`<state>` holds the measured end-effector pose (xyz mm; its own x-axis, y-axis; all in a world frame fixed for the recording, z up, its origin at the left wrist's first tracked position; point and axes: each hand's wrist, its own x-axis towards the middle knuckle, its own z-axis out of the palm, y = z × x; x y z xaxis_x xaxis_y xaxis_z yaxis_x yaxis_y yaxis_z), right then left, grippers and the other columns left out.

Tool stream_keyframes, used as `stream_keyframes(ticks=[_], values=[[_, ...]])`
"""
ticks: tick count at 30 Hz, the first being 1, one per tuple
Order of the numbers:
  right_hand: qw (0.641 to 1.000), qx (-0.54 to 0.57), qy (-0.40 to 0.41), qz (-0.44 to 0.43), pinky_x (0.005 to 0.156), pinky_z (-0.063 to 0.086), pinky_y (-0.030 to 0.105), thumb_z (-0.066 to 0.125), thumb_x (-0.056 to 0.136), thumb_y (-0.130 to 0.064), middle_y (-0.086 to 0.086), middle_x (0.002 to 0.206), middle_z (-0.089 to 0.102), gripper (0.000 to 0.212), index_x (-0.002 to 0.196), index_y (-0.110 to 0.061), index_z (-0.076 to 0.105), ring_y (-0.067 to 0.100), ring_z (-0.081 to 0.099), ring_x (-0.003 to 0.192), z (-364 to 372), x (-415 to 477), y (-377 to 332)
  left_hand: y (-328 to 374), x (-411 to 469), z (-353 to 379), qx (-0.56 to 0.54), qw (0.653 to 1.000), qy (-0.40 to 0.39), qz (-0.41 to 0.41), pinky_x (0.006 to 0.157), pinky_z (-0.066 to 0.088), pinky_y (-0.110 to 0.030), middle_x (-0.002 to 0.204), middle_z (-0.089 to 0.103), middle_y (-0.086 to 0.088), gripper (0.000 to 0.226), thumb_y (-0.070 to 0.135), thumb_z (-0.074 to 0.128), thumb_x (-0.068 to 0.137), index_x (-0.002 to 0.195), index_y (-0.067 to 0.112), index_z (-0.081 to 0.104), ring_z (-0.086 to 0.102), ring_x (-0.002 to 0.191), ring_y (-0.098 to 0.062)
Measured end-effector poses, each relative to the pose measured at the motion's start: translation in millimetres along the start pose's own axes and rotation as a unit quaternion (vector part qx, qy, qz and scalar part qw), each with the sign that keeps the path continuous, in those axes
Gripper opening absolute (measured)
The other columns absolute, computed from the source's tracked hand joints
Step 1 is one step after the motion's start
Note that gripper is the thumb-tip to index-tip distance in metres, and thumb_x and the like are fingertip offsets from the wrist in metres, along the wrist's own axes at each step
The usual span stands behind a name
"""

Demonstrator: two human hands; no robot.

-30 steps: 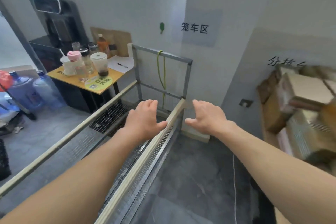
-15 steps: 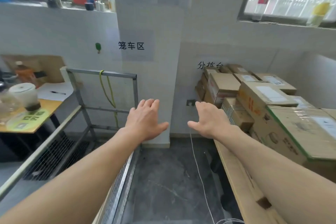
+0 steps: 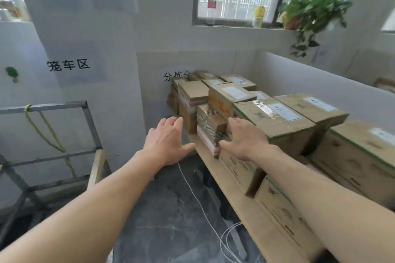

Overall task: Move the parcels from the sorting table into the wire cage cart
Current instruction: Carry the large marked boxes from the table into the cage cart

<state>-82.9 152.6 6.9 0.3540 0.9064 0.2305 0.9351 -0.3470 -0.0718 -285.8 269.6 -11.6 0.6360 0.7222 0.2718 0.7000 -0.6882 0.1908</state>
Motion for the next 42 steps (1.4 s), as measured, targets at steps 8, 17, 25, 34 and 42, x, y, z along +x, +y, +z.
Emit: stream_keyframes(ticks=[8,17,25,34,42], values=[[0.997,-0.018,0.006,0.080,0.083,0.055,0.038,0.057,0.081,-0.062,-0.007,0.111,0.058,0.052,0.120,-0.028,0.052,0.015,0.055,0.098,-19,-28,85,82,26,18,-0.044,0.998,-0.014,0.054,0.103,0.045,-0.048,0.154,0.040,-0.002,0.091,0.066,0.060,0.083,0.153,0.017,0.030,0.039,0.140,-0.023],[0.990,-0.007,-0.017,0.140,0.083,0.048,0.041,0.056,0.085,-0.057,0.001,0.119,0.060,0.054,0.125,-0.021,0.050,0.025,0.057,0.110,-19,-22,195,168,69,53,-0.058,0.996,-0.034,0.058,0.091,0.051,-0.045,0.142,0.050,0.003,0.077,0.070,0.057,0.084,0.144,0.024,0.040,0.047,0.129,-0.020],[0.991,0.019,-0.030,0.131,0.082,0.051,0.041,0.059,0.088,-0.058,0.001,0.120,0.062,0.055,0.128,-0.021,0.050,0.025,0.058,0.105,-5,26,287,231,118,88,-0.052,0.997,-0.059,-0.009,0.094,0.052,-0.047,0.144,0.049,0.000,0.080,0.071,0.056,0.084,0.146,0.024,0.038,0.049,0.128,-0.022],[0.991,0.068,-0.051,0.103,0.069,0.046,0.037,0.058,0.088,-0.058,0.002,0.111,0.064,0.049,0.122,-0.022,0.057,0.025,0.059,0.095,23,58,338,256,140,119,-0.051,0.993,-0.081,-0.071,0.087,0.056,-0.044,0.132,0.054,0.003,0.073,0.068,0.060,0.083,0.139,0.025,0.042,0.053,0.116,-0.020],[0.988,0.110,-0.052,0.091,0.069,0.043,0.036,0.060,0.087,-0.057,0.000,0.104,0.064,0.043,0.113,-0.023,0.056,0.024,0.058,0.092,31,68,347,266,148,129,-0.183,0.971,-0.076,-0.135,0.088,0.058,-0.037,0.126,0.059,0.003,0.054,0.048,0.072,0.085,0.131,0.026,0.053,0.060,0.112,-0.018]])
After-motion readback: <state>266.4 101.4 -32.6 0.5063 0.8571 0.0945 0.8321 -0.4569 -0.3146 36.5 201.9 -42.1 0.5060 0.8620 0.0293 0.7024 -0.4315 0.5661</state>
